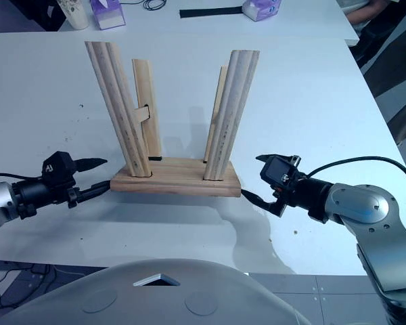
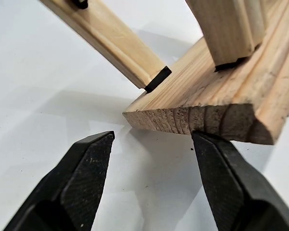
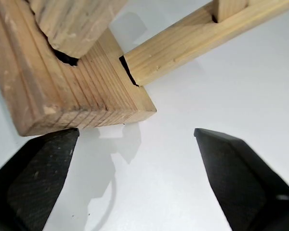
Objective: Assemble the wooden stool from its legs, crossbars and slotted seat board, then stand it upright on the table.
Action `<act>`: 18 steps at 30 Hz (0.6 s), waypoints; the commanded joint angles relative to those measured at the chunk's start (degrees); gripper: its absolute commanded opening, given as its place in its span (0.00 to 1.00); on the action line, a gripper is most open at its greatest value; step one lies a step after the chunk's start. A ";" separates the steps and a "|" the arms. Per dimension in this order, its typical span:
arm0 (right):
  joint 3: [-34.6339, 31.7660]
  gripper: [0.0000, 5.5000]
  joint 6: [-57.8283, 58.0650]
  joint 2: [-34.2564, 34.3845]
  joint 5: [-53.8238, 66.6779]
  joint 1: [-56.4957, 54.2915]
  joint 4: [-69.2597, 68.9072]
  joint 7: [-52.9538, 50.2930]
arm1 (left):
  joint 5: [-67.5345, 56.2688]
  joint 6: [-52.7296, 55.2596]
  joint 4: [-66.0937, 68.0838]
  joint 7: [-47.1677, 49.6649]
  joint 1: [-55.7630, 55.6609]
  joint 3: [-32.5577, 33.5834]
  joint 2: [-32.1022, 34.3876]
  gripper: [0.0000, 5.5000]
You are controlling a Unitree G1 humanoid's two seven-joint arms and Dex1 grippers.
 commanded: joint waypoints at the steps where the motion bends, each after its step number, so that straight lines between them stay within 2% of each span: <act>1: -1.87 0.81 0.97 -0.45 7.08 -2.78 -3.90 2.44 | -7.07 2.31 -4.57 -4.95 0.11 3.36 2.26 0.55; 7: -2.56 0.81 0.75 -1.39 7.94 -3.41 -3.09 2.95 | -5.54 1.87 -4.13 -8.06 2.16 4.11 3.55 0.55; 13: -2.40 0.81 -1.26 -3.59 6.63 -0.69 -0.59 5.22 | -2.25 -0.09 1.80 -10.57 -1.11 3.17 5.41 0.55; 18: -4.14 0.81 -3.32 -5.80 7.12 -2.81 4.46 7.84 | -5.61 2.33 6.60 -14.18 -6.51 3.27 7.92 0.55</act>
